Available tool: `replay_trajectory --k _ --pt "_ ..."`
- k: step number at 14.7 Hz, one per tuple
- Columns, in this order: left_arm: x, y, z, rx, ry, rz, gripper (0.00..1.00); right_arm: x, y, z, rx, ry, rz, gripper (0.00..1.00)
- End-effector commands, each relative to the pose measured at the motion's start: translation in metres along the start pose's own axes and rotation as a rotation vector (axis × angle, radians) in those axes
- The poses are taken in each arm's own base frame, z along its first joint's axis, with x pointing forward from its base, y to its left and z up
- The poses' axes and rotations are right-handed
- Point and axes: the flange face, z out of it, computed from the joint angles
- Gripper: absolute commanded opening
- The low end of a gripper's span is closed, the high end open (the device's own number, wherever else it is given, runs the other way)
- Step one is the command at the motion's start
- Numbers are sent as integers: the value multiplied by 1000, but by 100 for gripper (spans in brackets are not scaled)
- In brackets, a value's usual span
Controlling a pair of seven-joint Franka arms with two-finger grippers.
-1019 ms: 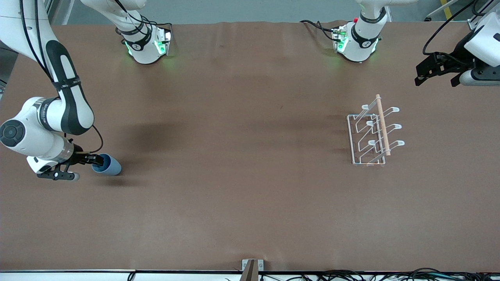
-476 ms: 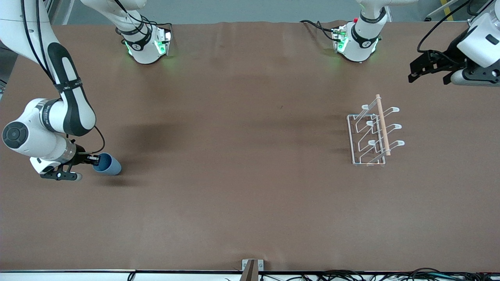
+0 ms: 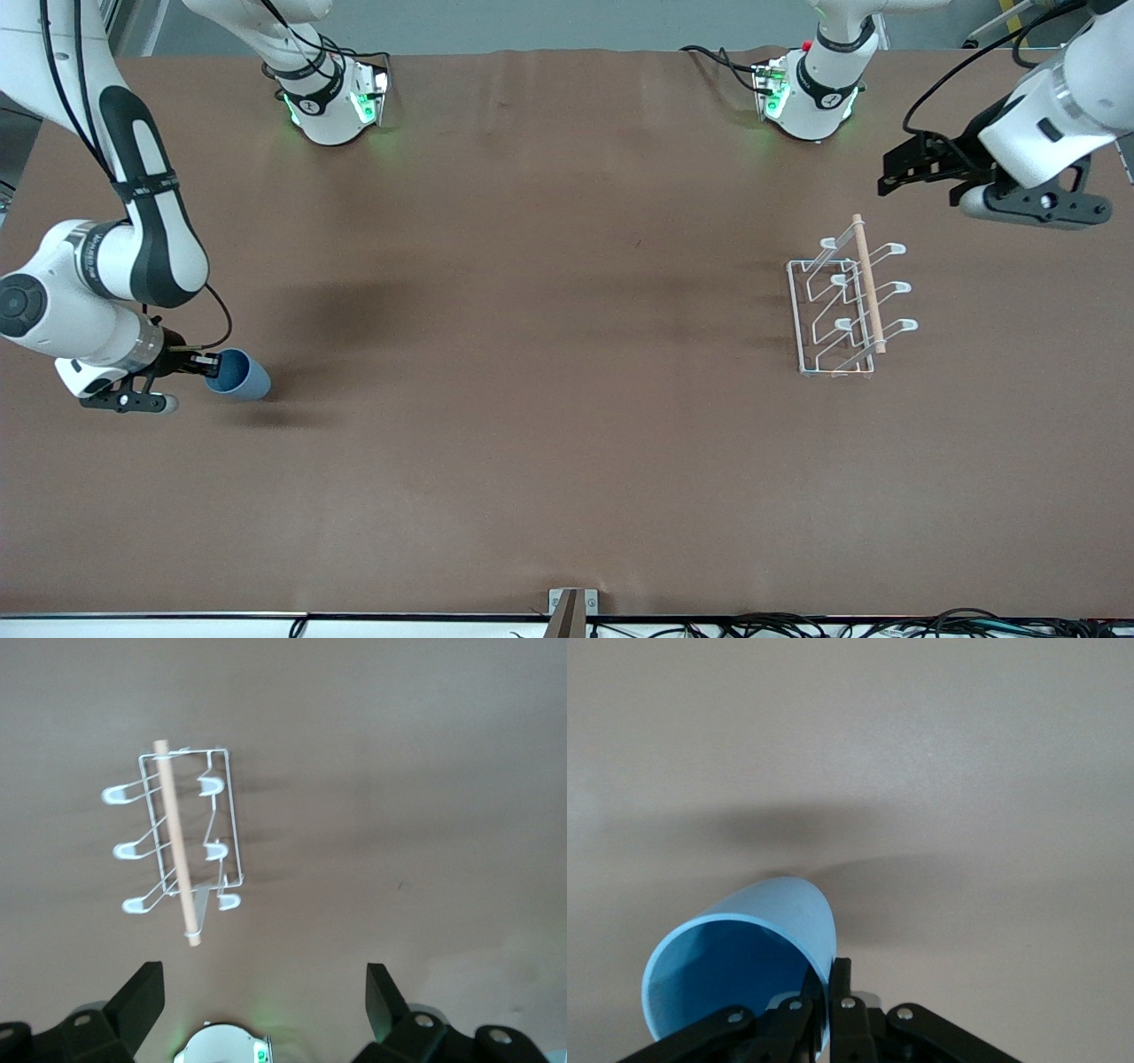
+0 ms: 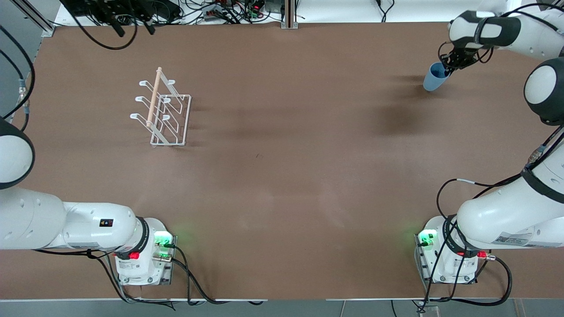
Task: Hang cup on cup holder
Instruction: 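Grasp the blue cup rim with the right gripper while the left gripper reaches forward, then lift the cup with the right gripper while the left gripper approaches it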
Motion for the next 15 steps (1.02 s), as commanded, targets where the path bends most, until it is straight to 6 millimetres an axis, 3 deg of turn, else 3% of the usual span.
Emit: replay_trajectory --k 1,6,9,11,13,15 --pt "11 27 4 -12 28 50 100 -13 -35 -52 32 10 -38 2" --pt "15 40 10 -2 35 92 100 -37 -127 -110 213 3 -22 1" --pt "7 88 -1 4 63 189 100 -59 -199 -137 298 4 -88 0" --pt "-2 124 3 -1 59 263 100 -69 -232 -150 465 -13 -58 0" --pt "-6 160 11 -19 74 369 100 -81 -266 -154 521 -29 -89 0" --pt "-5 183 17 -66 105 485 100 -91 -290 -158 585 -48 -106 0"
